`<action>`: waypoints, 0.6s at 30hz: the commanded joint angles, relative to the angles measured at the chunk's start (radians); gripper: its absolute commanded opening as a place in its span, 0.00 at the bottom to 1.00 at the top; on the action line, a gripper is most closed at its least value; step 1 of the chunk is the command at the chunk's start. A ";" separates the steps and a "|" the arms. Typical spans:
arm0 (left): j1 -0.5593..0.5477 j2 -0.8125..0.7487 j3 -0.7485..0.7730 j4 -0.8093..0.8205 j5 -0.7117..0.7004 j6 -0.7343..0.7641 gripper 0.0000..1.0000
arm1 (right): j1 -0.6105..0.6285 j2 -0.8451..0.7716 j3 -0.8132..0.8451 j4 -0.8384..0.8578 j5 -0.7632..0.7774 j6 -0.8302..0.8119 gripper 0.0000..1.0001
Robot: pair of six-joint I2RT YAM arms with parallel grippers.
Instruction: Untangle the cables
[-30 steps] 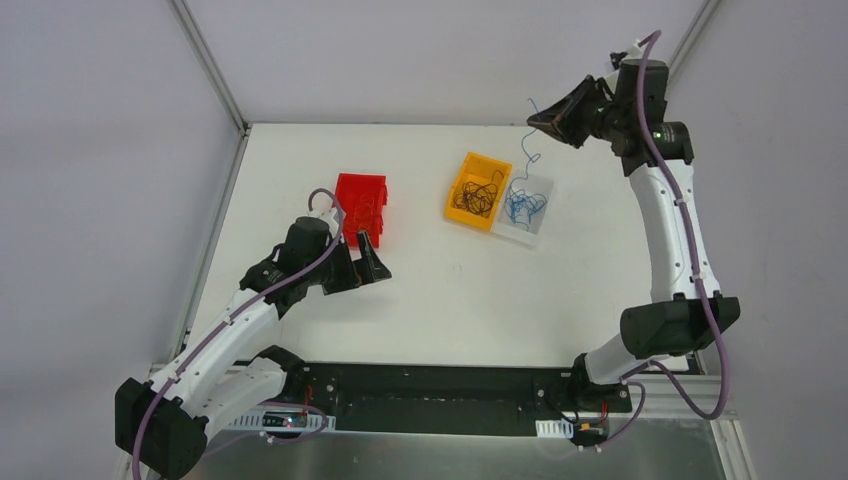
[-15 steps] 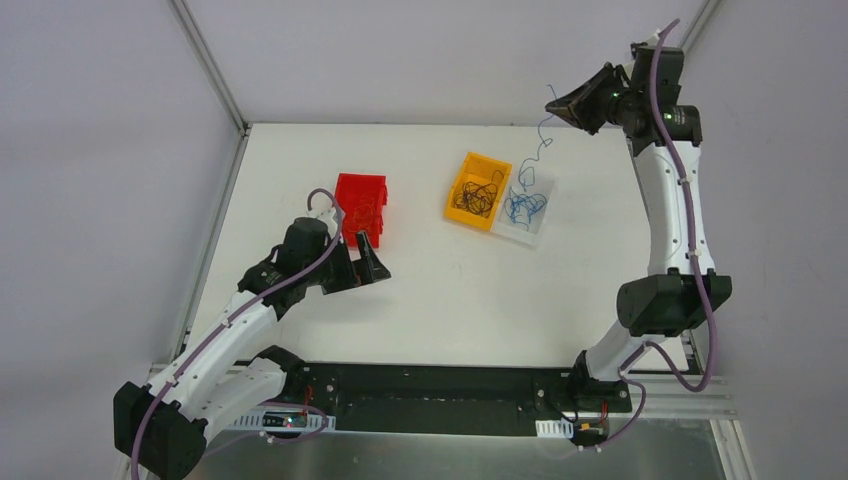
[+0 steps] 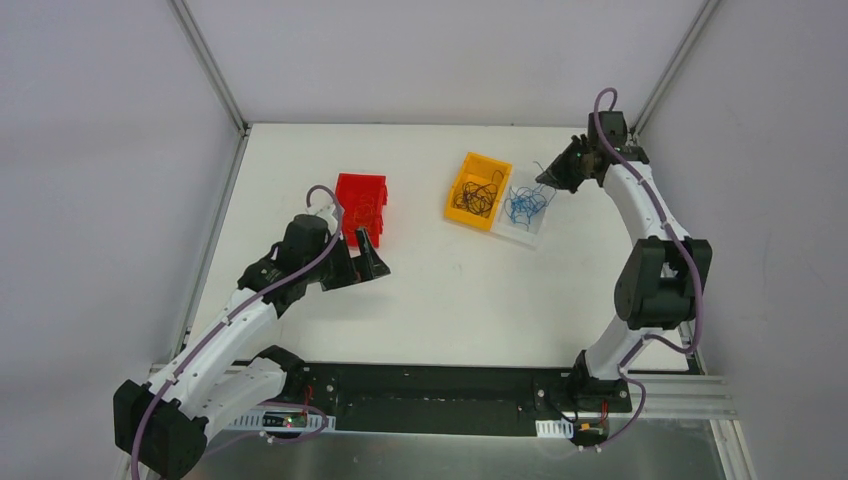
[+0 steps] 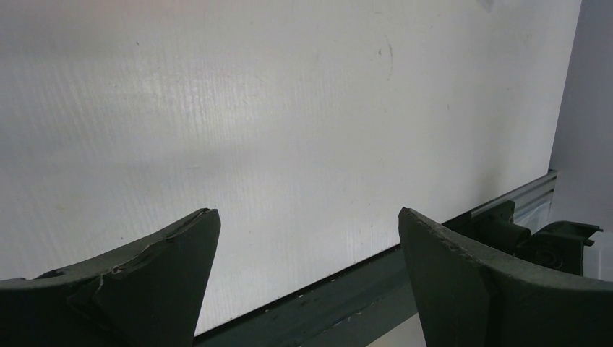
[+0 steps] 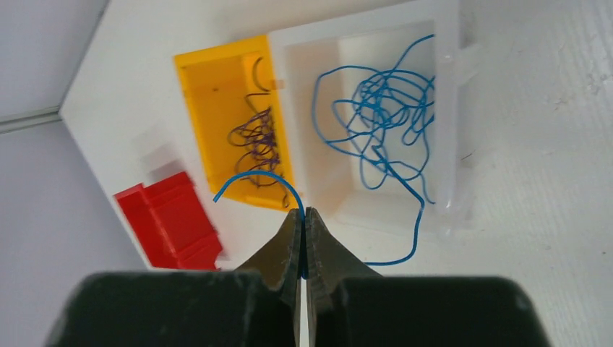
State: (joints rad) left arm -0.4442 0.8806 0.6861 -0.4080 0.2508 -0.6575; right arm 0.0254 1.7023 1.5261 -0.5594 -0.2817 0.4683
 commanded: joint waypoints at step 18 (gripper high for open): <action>0.002 -0.024 0.027 -0.012 -0.184 0.081 0.98 | 0.116 0.248 0.006 0.133 0.305 -0.074 0.35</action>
State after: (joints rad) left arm -0.4442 0.8845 0.7155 -0.4088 0.1623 -0.6323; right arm 0.1459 2.0262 1.5185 -0.4683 -0.0200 0.4225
